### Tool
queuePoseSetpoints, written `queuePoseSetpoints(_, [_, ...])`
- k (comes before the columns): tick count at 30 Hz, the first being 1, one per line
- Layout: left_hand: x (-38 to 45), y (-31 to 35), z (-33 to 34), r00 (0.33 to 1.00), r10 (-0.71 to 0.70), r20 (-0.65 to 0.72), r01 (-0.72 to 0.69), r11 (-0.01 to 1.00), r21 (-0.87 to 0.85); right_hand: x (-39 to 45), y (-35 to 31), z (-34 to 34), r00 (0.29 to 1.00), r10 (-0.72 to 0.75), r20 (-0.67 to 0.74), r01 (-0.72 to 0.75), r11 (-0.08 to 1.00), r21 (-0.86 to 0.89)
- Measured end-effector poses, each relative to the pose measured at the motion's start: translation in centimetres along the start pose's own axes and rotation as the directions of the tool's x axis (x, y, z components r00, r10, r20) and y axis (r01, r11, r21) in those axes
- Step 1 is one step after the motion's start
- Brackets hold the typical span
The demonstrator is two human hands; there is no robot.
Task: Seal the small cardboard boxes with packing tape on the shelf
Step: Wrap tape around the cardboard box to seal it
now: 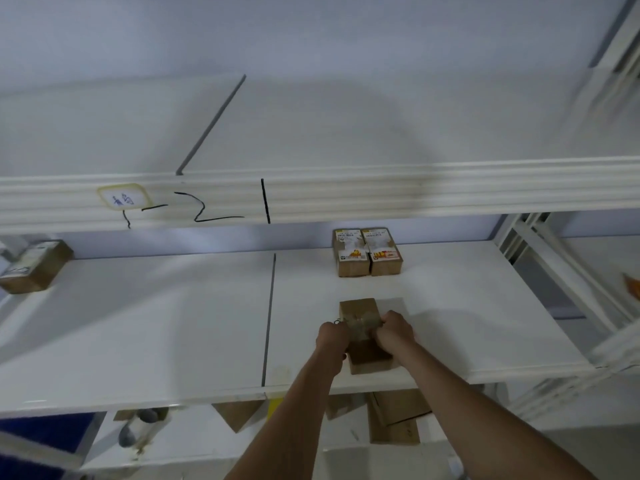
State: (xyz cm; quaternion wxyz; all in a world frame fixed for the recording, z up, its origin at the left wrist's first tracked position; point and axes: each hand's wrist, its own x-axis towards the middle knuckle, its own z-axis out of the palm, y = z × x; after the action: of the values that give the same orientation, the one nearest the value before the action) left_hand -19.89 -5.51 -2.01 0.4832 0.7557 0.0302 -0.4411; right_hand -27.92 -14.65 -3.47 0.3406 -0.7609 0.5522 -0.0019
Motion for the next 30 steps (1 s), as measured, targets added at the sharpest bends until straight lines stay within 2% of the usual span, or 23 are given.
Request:
queuePoseSetpoints(2, [-0.7,-0.1,-0.1,0.999,0.0,0.042,0.001,1.0,-0.03,-0.6,-0.6,-0.3,1.0,0.018,0.011,-0.019,0.998,0.062])
queuePoseSetpoints(4, [-1.2,-0.1,-0.6,0.998,0.034,0.061,-0.029,0.996,-0.087,-1.8,-1.7,-1.1,1.0,-0.031,0.001,0.03,0.987,0.156])
queuePoseSetpoints(8, [-1.3,0.9,-3.5,0.986,0.126,0.107,-0.099,0.968,-0.231,-3.9,-3.9,-2.3,0.975,-0.216,-0.043,0.215,0.896,0.389])
queuePoseSetpoints(10, [-1.3,1.5,-5.1,0.973,0.191,0.132,-0.156,0.958,-0.241,-5.0,-5.1,-2.3,0.942,-0.336,0.011,0.297,0.849,0.436])
queuePoseSetpoints(12, [-1.1,1.6,-6.4,0.96,0.244,0.139,-0.21,0.951,-0.226,-6.0,-5.7,-2.2,0.909,-0.411,0.068,0.32,0.794,0.518])
queuePoseSetpoints(14, [-1.0,1.3,-7.9,0.938,0.316,0.14,-0.279,0.931,-0.237,-6.3,-6.3,-2.4,0.914,-0.4,0.06,0.271,0.715,0.645])
queuePoseSetpoints(16, [-1.4,1.3,-9.2,0.922,0.351,0.162,-0.291,0.905,-0.309,-5.9,-6.9,-2.6,0.948,-0.314,0.042,0.181,0.647,0.741])
queuePoseSetpoints(18, [-1.7,1.0,-10.7,0.901,0.357,0.247,-0.234,0.878,-0.418,-5.0,-7.3,-2.5,0.97,-0.235,0.069,0.118,0.696,0.708])
queuePoseSetpoints(19, [-2.1,1.0,-11.4,0.88,0.373,0.295,-0.214,0.864,-0.455,-4.8,-7.5,-2.2,0.965,-0.22,0.139,0.068,0.73,0.68])
queuePoseSetpoints(22, [-2.5,0.5,-12.8,0.824,0.406,0.395,-0.226,0.875,-0.427,-4.9,-8.1,-1.2,0.883,-0.251,0.397,-0.103,0.722,0.684])
queuePoseSetpoints(24, [-2.7,0.3,-13.7,0.794,0.421,0.438,-0.247,0.883,-0.4,-5.7,-8.6,-1.1,0.834,-0.318,0.451,-0.105,0.711,0.695])
queuePoseSetpoints(27, [-2.5,0.4,-15.1,0.803,0.441,0.4,-0.288,0.876,-0.387,-6.2,-9.1,-0.9,0.833,-0.353,0.426,-0.1,0.661,0.744])
queuePoseSetpoints(30, [-2.6,0.8,-15.9,0.826,0.451,0.339,-0.318,0.868,-0.381,-6.5,-9.4,0.1,0.876,-0.353,0.329,-0.048,0.615,0.787])
